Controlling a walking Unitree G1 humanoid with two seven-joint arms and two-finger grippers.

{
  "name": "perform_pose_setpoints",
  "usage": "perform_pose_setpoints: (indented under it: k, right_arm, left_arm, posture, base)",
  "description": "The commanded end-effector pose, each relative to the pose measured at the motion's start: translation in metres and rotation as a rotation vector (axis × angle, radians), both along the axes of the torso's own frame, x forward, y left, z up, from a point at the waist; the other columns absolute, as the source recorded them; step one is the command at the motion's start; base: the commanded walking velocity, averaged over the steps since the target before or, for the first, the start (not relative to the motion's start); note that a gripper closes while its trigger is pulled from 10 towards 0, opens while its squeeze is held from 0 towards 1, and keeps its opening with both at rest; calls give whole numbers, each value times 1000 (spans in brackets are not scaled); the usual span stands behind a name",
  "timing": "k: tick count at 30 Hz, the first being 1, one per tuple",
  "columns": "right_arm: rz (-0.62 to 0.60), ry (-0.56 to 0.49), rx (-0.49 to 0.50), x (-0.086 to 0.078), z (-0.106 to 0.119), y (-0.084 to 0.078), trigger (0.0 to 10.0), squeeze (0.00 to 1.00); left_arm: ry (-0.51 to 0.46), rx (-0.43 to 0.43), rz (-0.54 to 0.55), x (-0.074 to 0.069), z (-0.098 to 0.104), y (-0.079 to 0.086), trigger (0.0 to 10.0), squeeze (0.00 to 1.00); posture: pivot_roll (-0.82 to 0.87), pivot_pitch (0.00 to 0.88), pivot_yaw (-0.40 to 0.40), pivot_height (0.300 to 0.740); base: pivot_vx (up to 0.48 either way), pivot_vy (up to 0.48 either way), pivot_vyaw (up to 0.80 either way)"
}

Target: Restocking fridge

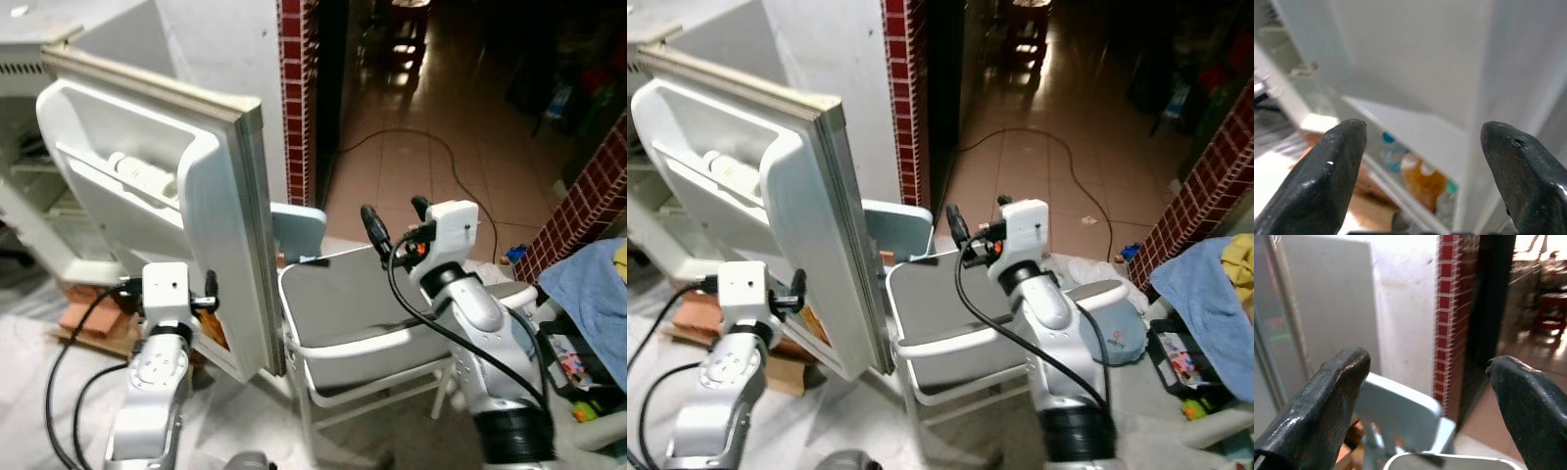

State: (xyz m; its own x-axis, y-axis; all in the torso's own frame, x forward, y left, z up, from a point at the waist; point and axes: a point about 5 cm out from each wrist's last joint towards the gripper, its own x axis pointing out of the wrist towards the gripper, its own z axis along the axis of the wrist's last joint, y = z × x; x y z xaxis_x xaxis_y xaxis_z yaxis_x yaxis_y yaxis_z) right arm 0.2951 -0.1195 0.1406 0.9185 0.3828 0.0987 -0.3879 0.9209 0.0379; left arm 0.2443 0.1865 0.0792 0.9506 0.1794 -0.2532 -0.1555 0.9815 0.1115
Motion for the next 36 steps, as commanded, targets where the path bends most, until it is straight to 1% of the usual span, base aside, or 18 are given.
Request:
perform_pose_setpoints:
  k: [1, 2, 5, 8, 16, 23, 24, 27, 30, 32, 33, 34, 36]
  right_arm:
    - [-3, -18, -13, 2, 1, -3, 10000, 0]
    - [3, -27, 6, 4, 3, -1, 10000, 0]
    - [10, -43, -21, 8, 5, 3, 10000, 0]
    - [5, -35, 5, 13, 6, 6, 10000, 0]
    - [17, -39, 0, 20, 6, 17, 10000, 0]
    - [-77, -42, -17, 35, 10, 17, 10000, 0]
    - [-104, -42, -19, 38, 12, 16, 10000, 0]
    - [-137, -50, -13, 45, 16, 14, 10000, 0]
    - [-140, -53, 0, 49, 19, 14, 10000, 0]
    - [-128, -44, 11, 50, 19, 14, 10000, 0]
    - [-86, -26, 30, 49, 17, 16, 10000, 0]
    - [-18, 4, 35, 47, 12, 19, 10000, 0]
    - [1, 16, 28, 46, 10, 20, 10000, 0]
  left_arm:
    - [0, 18, 21, 0, 2, 1, 10000, 0]
    - [-4, 32, 45, -1, 3, 4, 10000, 0]
    - [0, 43, 82, -2, 4, 8, 10000, 0]
    - [4, 44, 85, -4, 4, 10, 10000, 0]
    - [24, 48, 111, -8, 2, 13, 10000, 0]
    - [39, 50, 108, -7, 1, 15, 10000, 0]
    - [45, 52, 108, -7, 0, 15, 10000, 0]
    - [50, 54, 108, -7, 0, 15, 10000, 0]
    - [52, 56, 106, -6, 0, 15, 10000, 0]
    - [59, 57, 104, -6, -1, 15, 10000, 0]
    - [63, 55, 101, -6, -2, 15, 10000, 0]
    - [67, 53, 98, -7, -2, 15, 10000, 0]
    - [69, 53, 98, -7, -2, 15, 10000, 0]
  posture:
    - [107, 10, -8, 740]
    - [112, 11, -9, 740]
    - [118, 10, -11, 740]
    - [132, 11, -16, 740]
    - [147, 10, -20, 740]
    - [153, 9, -14, 740]
    - [155, 9, -14, 740]
    - [159, 7, -14, 740]
    - [161, 6, -13, 740]
    - [162, 6, -14, 740]
    - [163, 6, -14, 740]
    - [163, 6, -14, 740]
    - [161, 5, -14, 740]
  base:
    - [0, 0, 0]
    - [0, 0, 800]
    - [0, 0, 800]
    - [0, 0, 800]
    - [0, 0, 800]
    - [0, 0, 725]
    - [0, 0, 0]
    - [0, 0, 0]
    - [0, 0, 0]
    - [0, 0, 0]
    - [0, 0, 0]
    - [0, 0, 0]
    - [0, 0, 0]
